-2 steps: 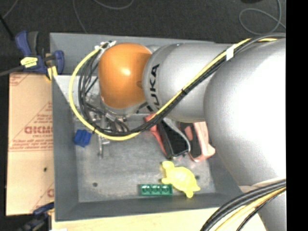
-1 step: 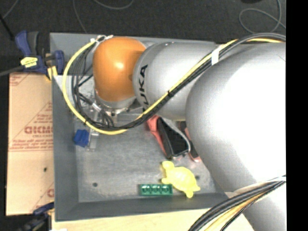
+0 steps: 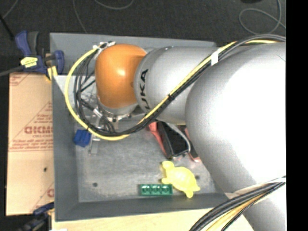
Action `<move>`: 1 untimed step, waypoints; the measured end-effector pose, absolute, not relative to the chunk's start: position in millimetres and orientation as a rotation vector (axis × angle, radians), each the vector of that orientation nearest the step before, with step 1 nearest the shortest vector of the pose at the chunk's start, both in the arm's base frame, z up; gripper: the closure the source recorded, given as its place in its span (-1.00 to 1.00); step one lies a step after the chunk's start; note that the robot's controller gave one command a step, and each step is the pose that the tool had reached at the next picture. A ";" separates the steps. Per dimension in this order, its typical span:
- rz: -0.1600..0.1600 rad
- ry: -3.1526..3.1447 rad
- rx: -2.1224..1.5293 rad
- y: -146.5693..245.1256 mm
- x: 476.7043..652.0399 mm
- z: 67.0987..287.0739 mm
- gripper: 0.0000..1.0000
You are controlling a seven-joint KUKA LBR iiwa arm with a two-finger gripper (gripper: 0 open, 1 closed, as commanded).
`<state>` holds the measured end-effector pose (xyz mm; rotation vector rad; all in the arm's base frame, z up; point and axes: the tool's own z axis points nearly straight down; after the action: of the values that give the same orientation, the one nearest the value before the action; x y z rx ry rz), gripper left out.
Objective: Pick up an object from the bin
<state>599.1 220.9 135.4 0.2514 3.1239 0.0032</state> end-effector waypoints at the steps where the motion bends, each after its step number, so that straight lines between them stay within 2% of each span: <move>1: 0.004 3.131 -0.024 221.7 594.8 118.6 -1.00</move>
Offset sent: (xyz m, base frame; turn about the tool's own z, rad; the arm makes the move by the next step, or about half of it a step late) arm -0.0108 0.0081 -0.0143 0.1197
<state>594.8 221.7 118.6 -0.0243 3.1312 0.0035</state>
